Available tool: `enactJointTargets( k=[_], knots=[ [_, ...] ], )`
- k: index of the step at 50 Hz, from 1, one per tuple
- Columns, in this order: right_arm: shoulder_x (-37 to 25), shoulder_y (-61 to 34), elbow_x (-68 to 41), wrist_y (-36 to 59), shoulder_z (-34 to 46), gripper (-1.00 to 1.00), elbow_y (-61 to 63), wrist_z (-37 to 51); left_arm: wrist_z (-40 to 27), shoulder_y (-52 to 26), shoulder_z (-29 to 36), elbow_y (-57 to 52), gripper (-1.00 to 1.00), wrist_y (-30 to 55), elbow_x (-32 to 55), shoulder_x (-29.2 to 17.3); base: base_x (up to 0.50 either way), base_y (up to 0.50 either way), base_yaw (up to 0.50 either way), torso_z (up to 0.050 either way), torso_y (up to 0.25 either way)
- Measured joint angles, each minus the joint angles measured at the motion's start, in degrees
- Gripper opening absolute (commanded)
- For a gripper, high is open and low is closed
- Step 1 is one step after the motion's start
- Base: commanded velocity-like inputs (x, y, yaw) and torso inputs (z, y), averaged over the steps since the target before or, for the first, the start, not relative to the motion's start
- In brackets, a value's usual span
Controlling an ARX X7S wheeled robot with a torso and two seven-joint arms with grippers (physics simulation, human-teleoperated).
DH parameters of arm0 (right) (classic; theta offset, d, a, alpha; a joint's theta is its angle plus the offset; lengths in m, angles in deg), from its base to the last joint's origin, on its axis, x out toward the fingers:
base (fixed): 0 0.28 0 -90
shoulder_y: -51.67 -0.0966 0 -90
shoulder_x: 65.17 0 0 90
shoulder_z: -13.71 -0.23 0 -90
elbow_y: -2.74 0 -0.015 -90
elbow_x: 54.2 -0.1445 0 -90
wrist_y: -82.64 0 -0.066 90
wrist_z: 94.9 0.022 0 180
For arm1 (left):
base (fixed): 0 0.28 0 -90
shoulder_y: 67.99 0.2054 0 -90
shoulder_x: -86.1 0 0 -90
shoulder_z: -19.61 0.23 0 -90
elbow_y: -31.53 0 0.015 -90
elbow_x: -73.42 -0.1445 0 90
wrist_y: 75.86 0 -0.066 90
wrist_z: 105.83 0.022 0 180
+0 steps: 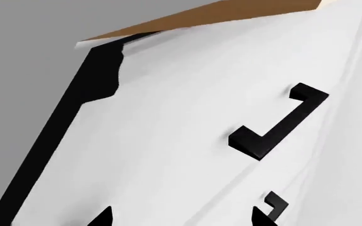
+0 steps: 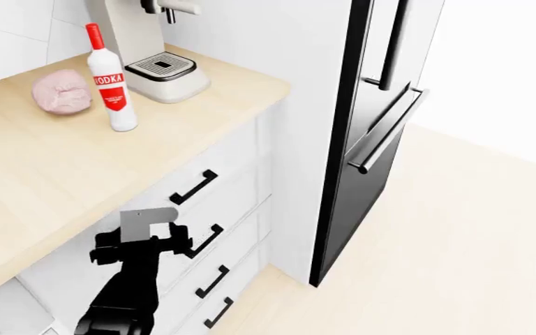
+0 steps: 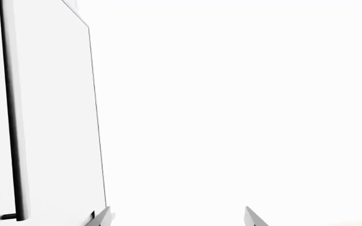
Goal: Close the right drawer.
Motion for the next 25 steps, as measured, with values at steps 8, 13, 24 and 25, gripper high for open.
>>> enactJointTargets(
  k=[8, 13, 24, 25],
  knots=[
    [0.36, 0.26, 0.19, 0.05, -0.27, 1.0, 0.13, -0.22, -0.84, 0.32, -6.67, 1.33, 1.0, 0.86, -7.85, 0.98, 0.0, 0.0, 0.0, 0.0, 0.0],
    [0.57, 0.31, 0.24, 0.11, -0.39, 1.0, 0.16, -0.38, -2.84, 0.57, -10.91, 1.89, 1.0, 0.73, -12.38, 1.57, 0.0, 0.0, 0.0, 0.0, 0.0],
    [1.18, 0.43, 0.52, 0.09, -0.56, 1.0, 0.16, -0.78, -8.98, 0.95, -17.37, 2.47, 1.0, 0.79, -20.75, 2.93, 0.0, 0.0, 0.0, 0.0, 0.0],
    [1.24, 0.42, 0.54, 0.1, -0.56, 1.0, 0.15, -0.82, -9.39, 0.96, -17.85, 2.51, 1.0, 0.84, -21.39, 3.02, 0.0, 0.0, 0.0, 0.0, 0.0]
  ],
)
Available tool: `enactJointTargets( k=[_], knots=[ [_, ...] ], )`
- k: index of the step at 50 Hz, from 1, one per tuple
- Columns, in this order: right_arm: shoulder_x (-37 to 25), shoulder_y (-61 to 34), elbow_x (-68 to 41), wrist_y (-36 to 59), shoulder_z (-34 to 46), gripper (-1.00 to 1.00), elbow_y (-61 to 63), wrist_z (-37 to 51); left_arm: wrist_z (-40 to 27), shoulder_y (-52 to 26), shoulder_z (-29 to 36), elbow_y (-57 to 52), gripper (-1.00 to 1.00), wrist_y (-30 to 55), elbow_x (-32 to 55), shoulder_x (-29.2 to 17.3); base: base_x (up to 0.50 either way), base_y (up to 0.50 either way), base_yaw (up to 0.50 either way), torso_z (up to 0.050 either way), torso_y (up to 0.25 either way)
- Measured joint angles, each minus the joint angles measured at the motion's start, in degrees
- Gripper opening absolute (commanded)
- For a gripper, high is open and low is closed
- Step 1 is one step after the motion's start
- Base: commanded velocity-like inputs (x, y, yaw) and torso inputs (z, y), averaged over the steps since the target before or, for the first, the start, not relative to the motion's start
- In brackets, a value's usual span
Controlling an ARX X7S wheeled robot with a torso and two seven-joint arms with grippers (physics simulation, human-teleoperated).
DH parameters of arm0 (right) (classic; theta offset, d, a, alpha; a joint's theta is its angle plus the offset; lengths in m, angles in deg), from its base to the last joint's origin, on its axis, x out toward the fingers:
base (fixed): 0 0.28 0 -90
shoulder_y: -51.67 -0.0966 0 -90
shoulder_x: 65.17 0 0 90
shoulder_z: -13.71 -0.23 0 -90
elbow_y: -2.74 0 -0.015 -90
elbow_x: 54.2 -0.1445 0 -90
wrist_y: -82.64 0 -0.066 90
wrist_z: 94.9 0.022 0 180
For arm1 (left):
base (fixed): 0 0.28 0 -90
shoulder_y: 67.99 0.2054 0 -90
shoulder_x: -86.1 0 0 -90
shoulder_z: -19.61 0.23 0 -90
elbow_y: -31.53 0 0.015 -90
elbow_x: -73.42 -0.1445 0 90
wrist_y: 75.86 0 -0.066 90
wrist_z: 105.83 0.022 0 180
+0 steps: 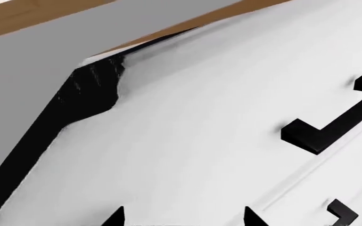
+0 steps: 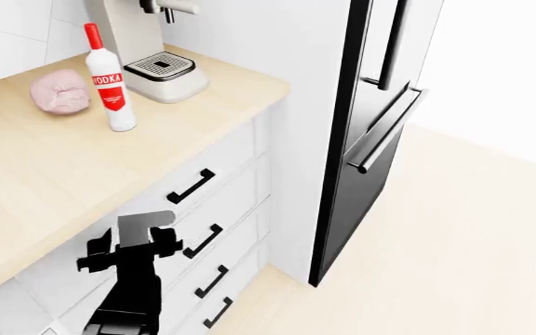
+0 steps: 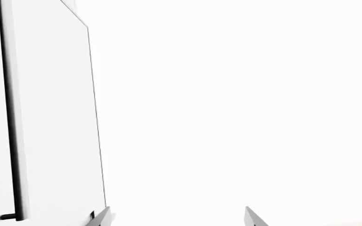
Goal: Close the right drawer.
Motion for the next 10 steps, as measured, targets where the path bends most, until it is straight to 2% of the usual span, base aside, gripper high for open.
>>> enactJointTargets(
  k=[10],
  knots=[
    [0.5, -0.05, 0.39, 0.17, 0.03, 1.0, 0.11, -0.3, -1.71, -0.21, -4.29, 0.06, 1.0, 1.85, -5.48, 0.64, 0.0, 0.0, 0.0, 0.0, 0.002]
  ],
)
